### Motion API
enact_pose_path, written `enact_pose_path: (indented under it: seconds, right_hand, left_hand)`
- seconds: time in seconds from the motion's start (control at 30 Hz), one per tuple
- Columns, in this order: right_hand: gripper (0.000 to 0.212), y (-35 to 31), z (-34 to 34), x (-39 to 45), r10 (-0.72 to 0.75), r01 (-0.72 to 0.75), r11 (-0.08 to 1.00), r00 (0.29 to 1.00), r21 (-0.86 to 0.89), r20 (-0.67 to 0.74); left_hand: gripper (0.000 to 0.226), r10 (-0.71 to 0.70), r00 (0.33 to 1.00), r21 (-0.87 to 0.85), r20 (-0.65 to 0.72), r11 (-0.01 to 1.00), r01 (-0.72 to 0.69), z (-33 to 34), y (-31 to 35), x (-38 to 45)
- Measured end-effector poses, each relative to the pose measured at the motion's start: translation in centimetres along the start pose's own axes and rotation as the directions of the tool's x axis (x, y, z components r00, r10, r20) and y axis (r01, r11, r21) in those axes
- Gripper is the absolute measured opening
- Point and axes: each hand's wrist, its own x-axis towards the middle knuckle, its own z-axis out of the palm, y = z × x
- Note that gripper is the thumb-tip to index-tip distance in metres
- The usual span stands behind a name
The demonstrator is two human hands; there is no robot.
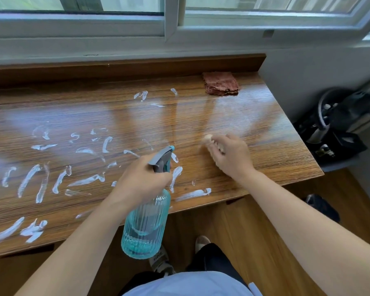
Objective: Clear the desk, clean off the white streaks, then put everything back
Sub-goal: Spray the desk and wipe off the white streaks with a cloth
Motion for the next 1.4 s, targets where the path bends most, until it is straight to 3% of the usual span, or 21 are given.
enact_pose_path:
  seconds: [0.1, 0.17, 0.23, 0.3, 0.37, 0.43, 0.53, 0.7, 1.03, 1.23, 1.4]
  right_hand:
    - [0.030, 0.5, 1.2, 0.1, 0.066, -0.064, 0.996, 0.998, -0.065, 0.017]
    - [0.028, -0.6, 1.7, -2.0, -0.085, 0.087, 0.996, 0.995, -0.028, 0.061]
    - [0.027, -1.7, 1.7, -4.7, -0.276, 0.272, 0.961, 0.947, 0.044, 0.166]
    - [0.026, -1.9, 1.2, -5.8, -0.365, 0.356, 0.931, 0.902, 0.083, 0.229]
    - [0.026, -1.0, 0.7, -4.9, -0.301, 0.284, 0.952, 0.938, 0.118, 0.173]
    - [0.028, 0.2, 0.2, -3.1, -0.136, 0.124, 0.980, 0.988, 0.159, 0.070]
    - [0.031, 1.8, 0.0, -1.8, -0.017, 0.015, 0.998, 0.999, 0.055, 0.039]
    - [0.029, 2.6, 0.9, -3.0, -0.088, 0.089, 0.995, 0.996, -0.046, 0.022]
    - [0.027, 2.7, 1.3, -3.2, -0.091, 0.091, 0.995, 0.996, -0.052, 0.009]
    - [0.032, 3.3, 0.3, -2.8, -0.022, 0.025, 0.998, 0.998, -0.054, 0.052]
    - [0.031, 3.8, 0.0, -2.4, 0.070, -0.068, 0.996, 0.997, -0.065, 0.019]
  left_hand:
    - [0.022, -0.024, 0.999, -0.034, -0.027, 0.999, 0.023, 0.1, -0.1, -0.5]
    - [0.021, -0.038, 0.998, -0.051, -0.040, 0.998, 0.036, 0.3, -0.2, -0.9]
    - [0.012, -0.065, 0.997, -0.026, -0.048, 0.998, 0.064, 0.7, -0.2, -1.4]
    - [0.011, -0.085, 0.995, 0.004, -0.049, 0.996, 0.086, 1.3, -0.3, -1.9]
    - [0.014, -0.102, 0.993, 0.018, -0.056, 0.994, 0.103, 2.2, -0.8, -2.5]
    - [0.017, -0.113, 0.992, 0.060, -0.063, 0.991, 0.117, 3.5, -1.3, -3.4]
    - [0.010, -0.102, 0.992, 0.152, -0.081, 0.982, 0.113, 6.1, -1.9, -5.0]
    - [0.007, -0.090, 0.980, 0.278, -0.177, 0.951, 0.137, 10.5, -3.0, -7.0]
    - [0.006, -0.188, 0.973, 0.115, -0.130, 0.972, 0.203, 13.1, -2.5, -7.8]
    - [0.009, -0.106, 0.988, 0.145, -0.116, 0.982, 0.122, 12.9, -2.1, -7.1]
    - [0.010, -0.014, 1.000, 0.094, -0.001, 0.996, 0.014, 10.8, -3.0, -6.5]
